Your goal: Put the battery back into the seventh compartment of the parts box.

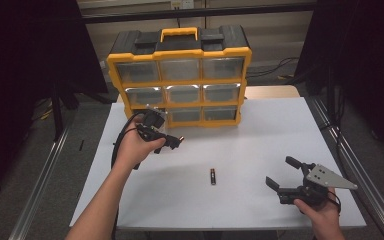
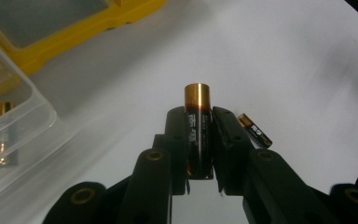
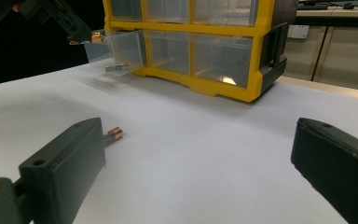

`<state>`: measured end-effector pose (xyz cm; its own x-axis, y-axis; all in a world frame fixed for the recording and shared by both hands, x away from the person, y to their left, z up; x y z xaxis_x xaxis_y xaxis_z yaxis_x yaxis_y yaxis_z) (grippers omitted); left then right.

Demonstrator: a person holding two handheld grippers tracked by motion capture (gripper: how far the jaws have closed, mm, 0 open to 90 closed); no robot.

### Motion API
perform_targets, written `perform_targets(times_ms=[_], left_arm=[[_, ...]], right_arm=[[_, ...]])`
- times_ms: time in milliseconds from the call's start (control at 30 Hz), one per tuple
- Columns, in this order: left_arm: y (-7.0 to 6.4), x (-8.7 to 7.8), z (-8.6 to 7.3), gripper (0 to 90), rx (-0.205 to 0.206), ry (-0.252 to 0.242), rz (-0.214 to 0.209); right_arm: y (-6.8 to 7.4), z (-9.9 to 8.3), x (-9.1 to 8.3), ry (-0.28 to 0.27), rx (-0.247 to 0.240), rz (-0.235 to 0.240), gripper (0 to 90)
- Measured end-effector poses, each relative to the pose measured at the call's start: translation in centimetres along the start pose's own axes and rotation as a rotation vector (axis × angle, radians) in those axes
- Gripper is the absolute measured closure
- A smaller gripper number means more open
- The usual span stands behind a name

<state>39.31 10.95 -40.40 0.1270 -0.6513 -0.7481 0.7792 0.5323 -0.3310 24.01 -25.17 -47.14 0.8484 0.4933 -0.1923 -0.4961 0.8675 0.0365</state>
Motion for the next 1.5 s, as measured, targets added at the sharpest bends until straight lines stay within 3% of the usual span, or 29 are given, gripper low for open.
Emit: perform_targets(times_ms=[167,333,567,733,767,900,967,1067,1267,1367,1400,1500], left_arm=[[0.2,-0.4,0.4,77.2,-0.012,-0.01,0.004],[0.5,-1.0,0.8,77.2,0.006,0.001,0.012],[0.6,-1.6,1.5,77.2,-0.014,-0.014,0.025],[0.8,-2.2,1.9,77.2,0.007,0.0,0.033],[0.7,-2.2,2.1,77.2,-0.015,-0.018,0.037],[0.8,-2.6,2.4,77.2,-0.016,-0.025,0.036],[1.1,-2.9,2.5,77.2,0.0,-0.004,0.04],[1.3,-3.0,2.8,77.2,-0.02,-0.03,0.045],[1.9,-3.6,3.0,77.2,-0.009,-0.025,0.071],[2.2,-3.8,3.1,77.2,-0.017,-0.035,0.08],[2.2,-3.7,3.1,77.2,-0.046,-0.059,0.085],[2.6,-3.9,3.1,77.2,-0.049,-0.058,0.09]], right_arm=[[0.0,0.0,0.0,0.004,0.001,-0.002,2.5],[0.0,0.0,0.0,0.003,0.0,-0.003,2.5],[0.0,0.0,0.0,0.002,0.004,0.001,2.5],[0.0,0.0,0.0,0.001,0.003,-0.004,2.5],[0.0,0.0,-0.1,0.002,0.003,-0.003,2.5],[0.0,0.0,0.0,0.002,0.002,-0.002,2.5],[0.0,0.0,0.0,0.002,0.002,-0.001,2.5],[0.0,0.0,-0.1,0.002,0.004,-0.002,2.5],[0.0,0.0,0.0,0.002,0.004,0.0,2.5],[0.0,0.0,0.0,0.0,0.003,-0.001,2.5],[0.0,0.0,0.0,0.0,0.002,-0.001,2.5],[0.0,0.0,0.0,0.003,0.004,0.001,2.5]])
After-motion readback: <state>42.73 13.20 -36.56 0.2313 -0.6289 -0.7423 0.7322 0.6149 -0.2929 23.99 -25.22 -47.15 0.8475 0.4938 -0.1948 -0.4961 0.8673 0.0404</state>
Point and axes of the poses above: each handheld gripper's, and its own axes: x roughly forward along the jaws, z roughly out of its top, y roughly to its left, the point moved 5 cm from there along x, roughly forward along the jaws, and after that the axes turned 5 degrees about -z, right-handed, at the moved point
